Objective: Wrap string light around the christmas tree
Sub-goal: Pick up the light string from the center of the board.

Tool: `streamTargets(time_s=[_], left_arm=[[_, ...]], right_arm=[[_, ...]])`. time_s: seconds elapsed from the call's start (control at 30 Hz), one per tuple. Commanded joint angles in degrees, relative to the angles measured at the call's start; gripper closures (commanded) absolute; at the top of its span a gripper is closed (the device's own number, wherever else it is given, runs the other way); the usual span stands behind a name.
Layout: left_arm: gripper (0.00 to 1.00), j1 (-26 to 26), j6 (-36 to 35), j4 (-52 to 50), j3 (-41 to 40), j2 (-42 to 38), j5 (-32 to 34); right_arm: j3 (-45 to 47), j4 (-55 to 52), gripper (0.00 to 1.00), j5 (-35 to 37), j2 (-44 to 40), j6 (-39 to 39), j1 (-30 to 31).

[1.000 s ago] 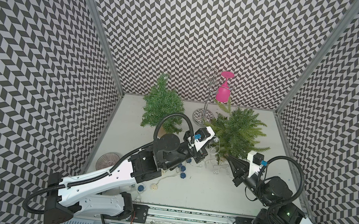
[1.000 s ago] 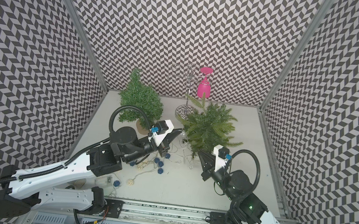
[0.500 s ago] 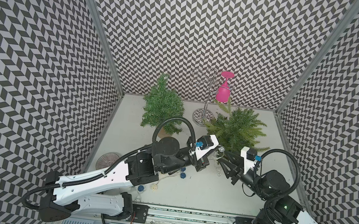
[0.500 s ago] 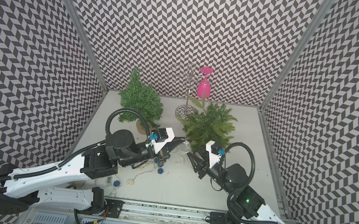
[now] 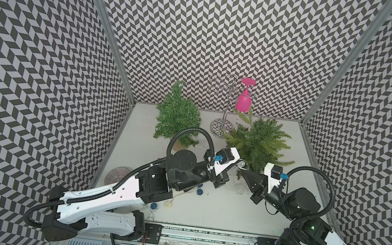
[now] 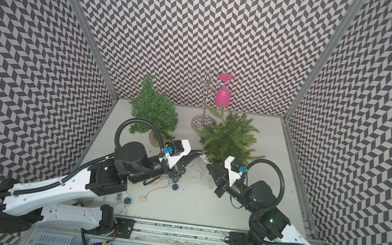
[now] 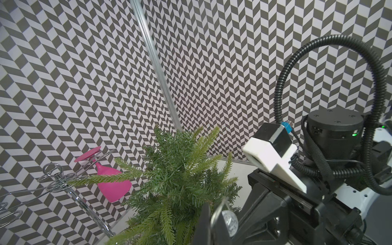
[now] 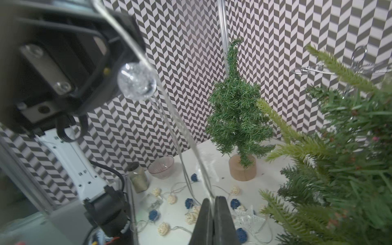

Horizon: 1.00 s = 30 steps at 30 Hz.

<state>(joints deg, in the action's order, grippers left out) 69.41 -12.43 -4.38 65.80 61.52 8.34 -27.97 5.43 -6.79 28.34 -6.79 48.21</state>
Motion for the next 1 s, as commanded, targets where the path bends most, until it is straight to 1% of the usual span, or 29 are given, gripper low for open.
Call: streamTargets(time_s=[0.0,0.03,0.1,0.2,0.27,0.37,0.4,0.5,0.53,0.57,0.6,0.7,0.73,0.8,0.87,0.9,0.97], left_arm=[[1.00,-0.08,-1.26,1.63,1.39,0.20,6.48],[0.99,-0.64,-1.37,2.25,1.43,0.55,7.10],[0.97,-2.03,-1.30,2.80,1.39,1.39,4.41],[0.88,-2.61,-1.21,6.73,-1.83,1.69,-0.91],[0.79,-2.60,-1.47,10.95,-5.47,1.04,-3.62],[0.82,-2.61,-1.45,16.03,-10.01,0.07,-5.42],[0.81,-2.54,-1.48,17.35,-11.54,-0.26,-5.17],[0.62,-2.57,-0.55,22.49,-17.96,-2.46,-3.48],[0.58,-2.61,-0.18,24.28,-20.26,-3.39,-4.00],[0.52,-2.67,-0.28,26.21,-22.36,-3.98,-5.18],[0.43,-2.59,-0.47,28.50,-24.26,-4.28,-6.45],[0.29,-2.24,-1.16,29.82,-25.07,-1.87,-10.12],[0.26,-1.38,-1.35,29.46,-24.66,-0.31,-8.88],[0.24,0.19,-1.32,30.14,-24.50,3.36,-2.86],[0.23,0.02,0.31,34.70,-26.76,5.47,3.77],[0.21,-0.96,1.49,38.07,-28.51,6.25,4.59],[0.22,-3.10,4.28,41.19,-30.06,7.69,1.17]], right_arm=[[-3.20,0.28,1.00,5.70,-3.08,-0.74,0.30],[-4.22,-0.89,1.00,7.95,-3.95,-1.30,0.31],[-7.12,-4.12,1.00,10.46,-4.99,-2.15,0.31],[-10.16,-6.10,1.00,9.18,-4.75,-1.82,0.31],[-11.61,-6.11,1.00,8.51,-3.04,-1.27,0.29],[-14.33,-7.31,1.00,8.26,-0.14,-0.44,0.29],[-14.99,-7.42,1.00,7.86,0.43,-0.10,0.31],[-16.22,-7.12,1.00,6.51,0.87,0.18,0.31],[-16.64,-7.44,1.00,5.31,0.97,0.35,0.31],[-17.08,-8.07,1.00,4.95,1.02,0.54,0.31],[-17.38,-8.66,1.00,4.66,1.12,0.92,0.31],[-16.36,-7.24,1.00,4.27,0.67,1.16,0.31],[-16.33,-7.26,1.00,3.56,0.67,1.44,0.30],[-16.24,-7.46,1.00,3.35,0.56,1.58,0.31],[-16.25,-7.86,1.00,3.73,-0.13,1.69,0.29],[-16.08,-7.86,1.00,3.91,-0.70,1.70,0.26],[-15.65,-7.76,1.00,4.25,-1.48,1.87,0.31]])
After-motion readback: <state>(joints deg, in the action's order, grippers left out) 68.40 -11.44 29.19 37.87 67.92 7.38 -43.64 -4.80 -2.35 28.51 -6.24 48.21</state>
